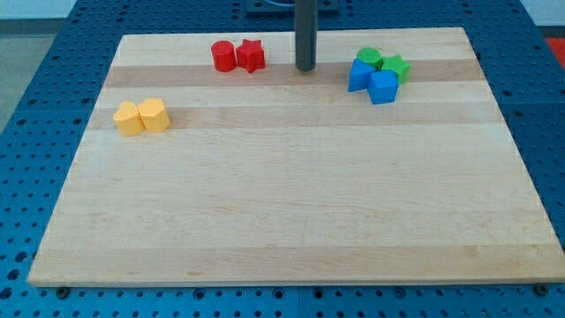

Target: Slide the blue triangle along with the blue cube slightly right

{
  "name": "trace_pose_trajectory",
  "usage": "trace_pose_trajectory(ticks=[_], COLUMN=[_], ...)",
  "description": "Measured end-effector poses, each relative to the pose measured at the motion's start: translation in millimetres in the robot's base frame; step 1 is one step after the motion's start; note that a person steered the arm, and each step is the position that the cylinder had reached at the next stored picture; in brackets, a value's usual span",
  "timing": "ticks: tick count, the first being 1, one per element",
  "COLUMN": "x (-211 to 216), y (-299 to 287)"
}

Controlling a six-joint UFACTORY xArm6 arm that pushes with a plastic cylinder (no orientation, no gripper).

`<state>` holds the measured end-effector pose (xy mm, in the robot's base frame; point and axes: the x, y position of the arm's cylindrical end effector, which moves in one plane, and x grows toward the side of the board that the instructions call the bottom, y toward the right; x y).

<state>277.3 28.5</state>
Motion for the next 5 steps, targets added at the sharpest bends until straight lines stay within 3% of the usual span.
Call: trace_pose_trajectory(ticks=[5], x=[18], y=[61])
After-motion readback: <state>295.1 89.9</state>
